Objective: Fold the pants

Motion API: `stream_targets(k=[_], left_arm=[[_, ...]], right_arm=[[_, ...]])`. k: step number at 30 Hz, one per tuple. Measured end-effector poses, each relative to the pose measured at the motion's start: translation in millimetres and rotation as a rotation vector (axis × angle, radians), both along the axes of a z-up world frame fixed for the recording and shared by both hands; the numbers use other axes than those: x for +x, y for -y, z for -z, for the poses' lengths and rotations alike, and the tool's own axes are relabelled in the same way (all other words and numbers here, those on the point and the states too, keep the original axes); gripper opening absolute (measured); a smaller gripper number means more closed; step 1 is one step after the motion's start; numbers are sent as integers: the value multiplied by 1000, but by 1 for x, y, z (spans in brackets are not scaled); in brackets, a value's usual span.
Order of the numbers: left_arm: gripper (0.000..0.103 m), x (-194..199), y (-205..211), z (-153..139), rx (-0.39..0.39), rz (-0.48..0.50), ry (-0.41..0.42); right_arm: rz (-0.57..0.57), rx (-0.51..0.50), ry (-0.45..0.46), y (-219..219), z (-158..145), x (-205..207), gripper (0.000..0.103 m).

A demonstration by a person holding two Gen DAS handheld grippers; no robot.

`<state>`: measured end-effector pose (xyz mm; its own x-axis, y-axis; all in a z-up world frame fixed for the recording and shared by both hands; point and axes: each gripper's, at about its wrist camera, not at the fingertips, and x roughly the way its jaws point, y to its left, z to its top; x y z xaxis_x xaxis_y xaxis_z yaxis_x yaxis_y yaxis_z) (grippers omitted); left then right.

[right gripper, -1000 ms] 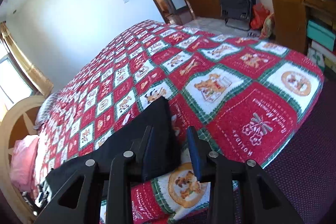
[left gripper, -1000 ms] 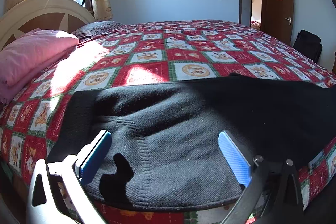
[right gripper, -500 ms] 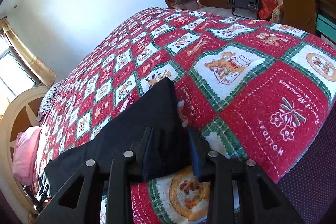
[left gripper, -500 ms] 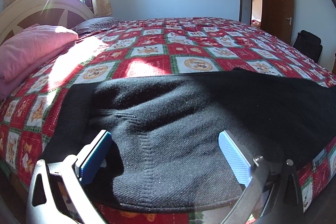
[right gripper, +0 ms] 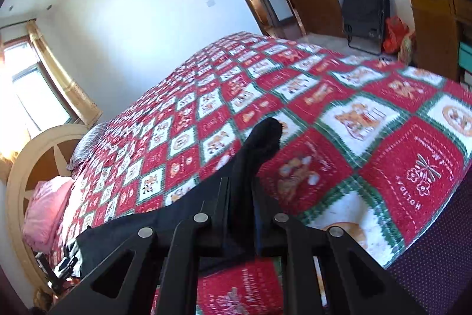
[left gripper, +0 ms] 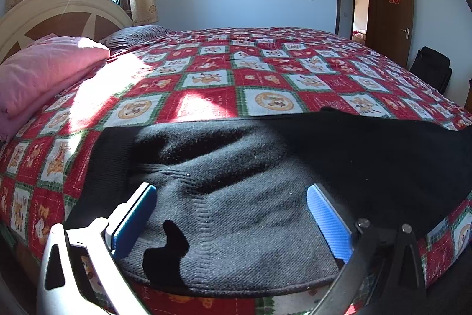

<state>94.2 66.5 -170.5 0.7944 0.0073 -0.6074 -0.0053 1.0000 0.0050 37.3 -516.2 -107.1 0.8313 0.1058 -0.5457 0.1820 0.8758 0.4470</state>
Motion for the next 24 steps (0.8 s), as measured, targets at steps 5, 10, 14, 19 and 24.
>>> stream_targets(k=[5,10,14,19,24], left_arm=[[103,-2,3,-4,-3,10,9],[103,-4,7,-10,-11,23,21],[103,-6,10,-15,-17,36,34],[103,-8,17,-20,-26,56,38],[103,-10,28,-27,-74,92,28]], right_arm=[[-52,-51,27,-31,-14,1,13],[-116,-91,41,-66,-22,6,13],[-180,-120,46,-98,-26,11,13],[-244,-125,37,-128,-21,17,13],[-306,-129,13,-158,-10,26,13]])
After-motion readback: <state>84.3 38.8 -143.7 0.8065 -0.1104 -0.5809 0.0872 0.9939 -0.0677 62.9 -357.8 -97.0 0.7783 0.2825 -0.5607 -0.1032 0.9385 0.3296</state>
